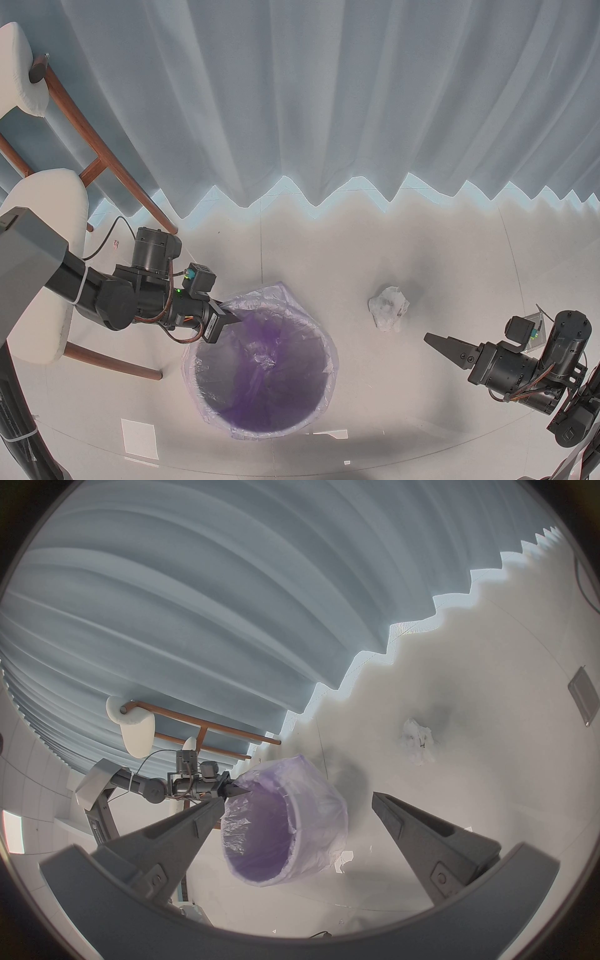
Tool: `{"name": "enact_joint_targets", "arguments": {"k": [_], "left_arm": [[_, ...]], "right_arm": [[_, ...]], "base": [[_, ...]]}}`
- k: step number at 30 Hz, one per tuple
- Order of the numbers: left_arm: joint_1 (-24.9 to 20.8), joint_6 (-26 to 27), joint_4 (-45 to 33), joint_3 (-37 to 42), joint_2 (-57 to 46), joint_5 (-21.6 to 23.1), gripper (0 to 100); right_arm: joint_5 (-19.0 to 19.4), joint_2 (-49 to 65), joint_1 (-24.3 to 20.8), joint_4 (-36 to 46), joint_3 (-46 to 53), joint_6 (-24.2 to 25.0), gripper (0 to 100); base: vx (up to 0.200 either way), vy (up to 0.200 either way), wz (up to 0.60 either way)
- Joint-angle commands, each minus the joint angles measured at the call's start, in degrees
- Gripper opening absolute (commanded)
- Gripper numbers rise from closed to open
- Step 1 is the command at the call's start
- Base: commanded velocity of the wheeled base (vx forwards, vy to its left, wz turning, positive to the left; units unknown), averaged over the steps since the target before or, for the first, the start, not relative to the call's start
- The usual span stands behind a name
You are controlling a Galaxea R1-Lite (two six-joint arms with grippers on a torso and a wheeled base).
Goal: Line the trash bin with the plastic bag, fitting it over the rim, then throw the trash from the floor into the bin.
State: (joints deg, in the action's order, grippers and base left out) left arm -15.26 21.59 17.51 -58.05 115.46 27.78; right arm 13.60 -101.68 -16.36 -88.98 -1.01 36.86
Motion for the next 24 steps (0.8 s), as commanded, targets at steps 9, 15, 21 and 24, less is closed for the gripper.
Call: {"name": "enact_joint_targets", "arguments": {"k": [9, 15, 21, 24], "left_arm": [[-0.8, -5.5, 1.3, -14.3, 11.3, 0.0, 0], [-1.9, -11.6, 6.7, -20.4, 14.4, 0.4, 0], [-2.6, -11.7, 6.6, -21.0, 15.7, 0.6, 0], [-2.8, -11.8, 6.6, -21.0, 15.8, 0.2, 100]], "right_arm": [[-1.6, 0.2, 0.0, -0.8, 1.0, 0.0, 100], [-1.6, 0.0, 0.0, -0.8, 1.0, 0.1, 100], [-1.6, 0.2, -0.1, -0.8, 1.0, -0.1, 100], [-2.1, 0.3, -0.1, -0.8, 1.0, 0.0, 100]], "base": [[0.0, 0.0, 0.0], [0.0, 0.0, 0.0], [0.0, 0.0, 0.0], [0.0, 0.0, 0.0]]}}
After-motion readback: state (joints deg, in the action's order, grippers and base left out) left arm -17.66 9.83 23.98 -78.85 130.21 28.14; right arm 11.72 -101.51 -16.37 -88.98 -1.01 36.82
